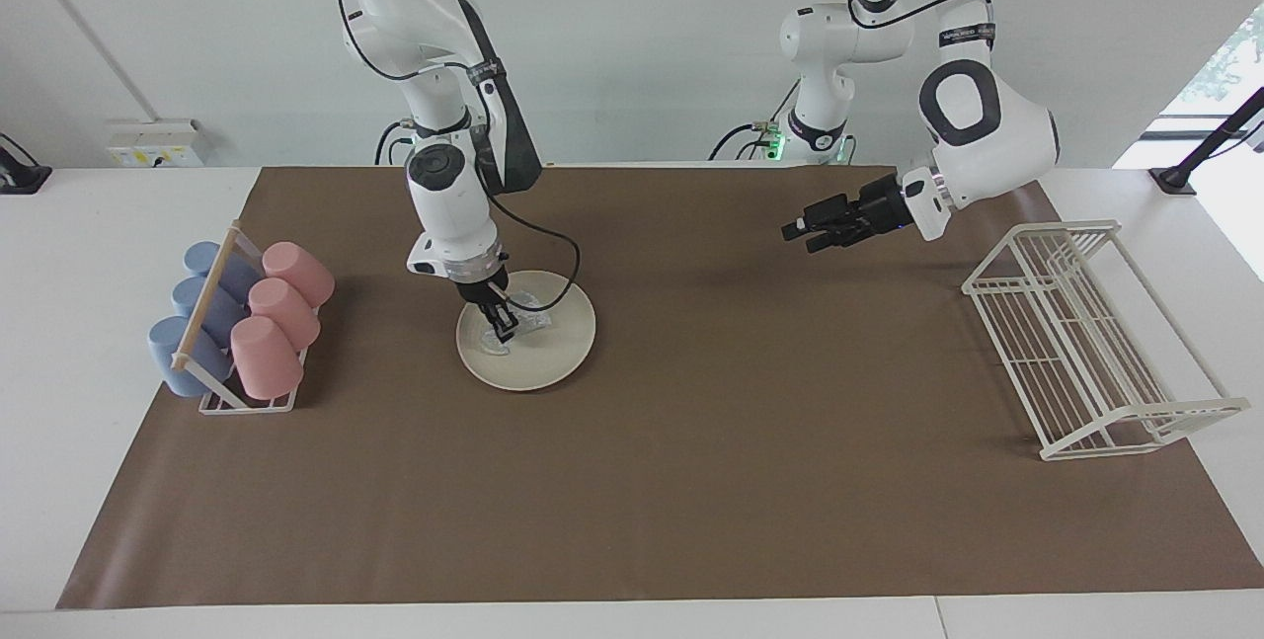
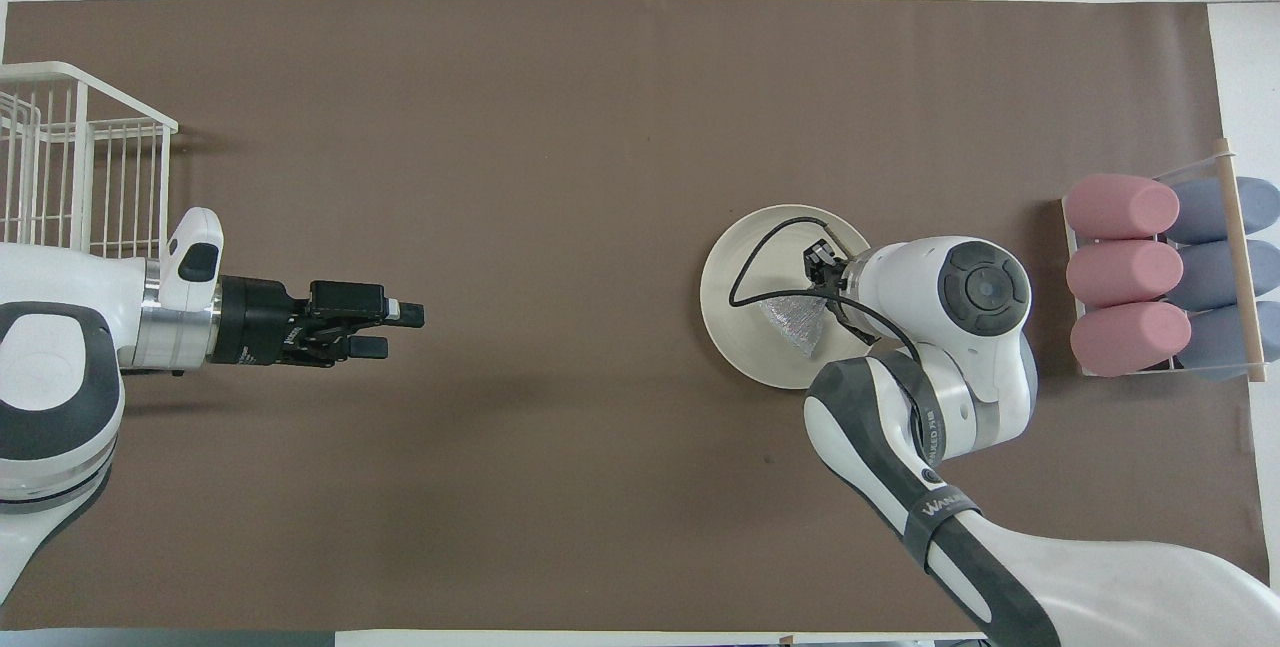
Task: Wipe plate with sponge
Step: 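Rub the scrubber around the plate surface with the right gripper, then lift the scrubber off the plate toward the left gripper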
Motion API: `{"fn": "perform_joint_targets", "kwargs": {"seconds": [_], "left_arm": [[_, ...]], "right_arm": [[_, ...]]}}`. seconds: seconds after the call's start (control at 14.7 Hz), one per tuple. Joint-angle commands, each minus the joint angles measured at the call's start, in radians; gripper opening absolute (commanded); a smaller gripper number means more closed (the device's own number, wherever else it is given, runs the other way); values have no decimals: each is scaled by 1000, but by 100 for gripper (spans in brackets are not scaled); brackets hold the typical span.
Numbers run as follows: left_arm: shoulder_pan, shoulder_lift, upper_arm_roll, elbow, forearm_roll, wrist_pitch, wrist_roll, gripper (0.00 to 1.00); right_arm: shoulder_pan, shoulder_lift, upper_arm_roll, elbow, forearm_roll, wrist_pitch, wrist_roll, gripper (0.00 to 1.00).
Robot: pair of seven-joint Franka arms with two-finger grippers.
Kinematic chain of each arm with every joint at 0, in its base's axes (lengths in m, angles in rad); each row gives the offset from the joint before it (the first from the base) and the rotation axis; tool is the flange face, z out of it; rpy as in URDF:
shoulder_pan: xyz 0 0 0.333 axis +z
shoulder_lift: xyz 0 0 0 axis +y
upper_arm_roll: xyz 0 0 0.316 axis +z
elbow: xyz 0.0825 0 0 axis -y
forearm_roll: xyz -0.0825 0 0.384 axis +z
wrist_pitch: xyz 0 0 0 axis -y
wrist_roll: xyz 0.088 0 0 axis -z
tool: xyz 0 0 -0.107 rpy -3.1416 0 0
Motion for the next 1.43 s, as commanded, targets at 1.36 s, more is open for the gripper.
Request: {"fn": "perform_joint_targets", "kwargs": {"seconds": [1.36], "left_arm": [[-4, 13, 2, 33, 22, 8, -54, 100]], "right_arm": [[199, 26, 8, 426, 12, -414, 637, 0]]}}
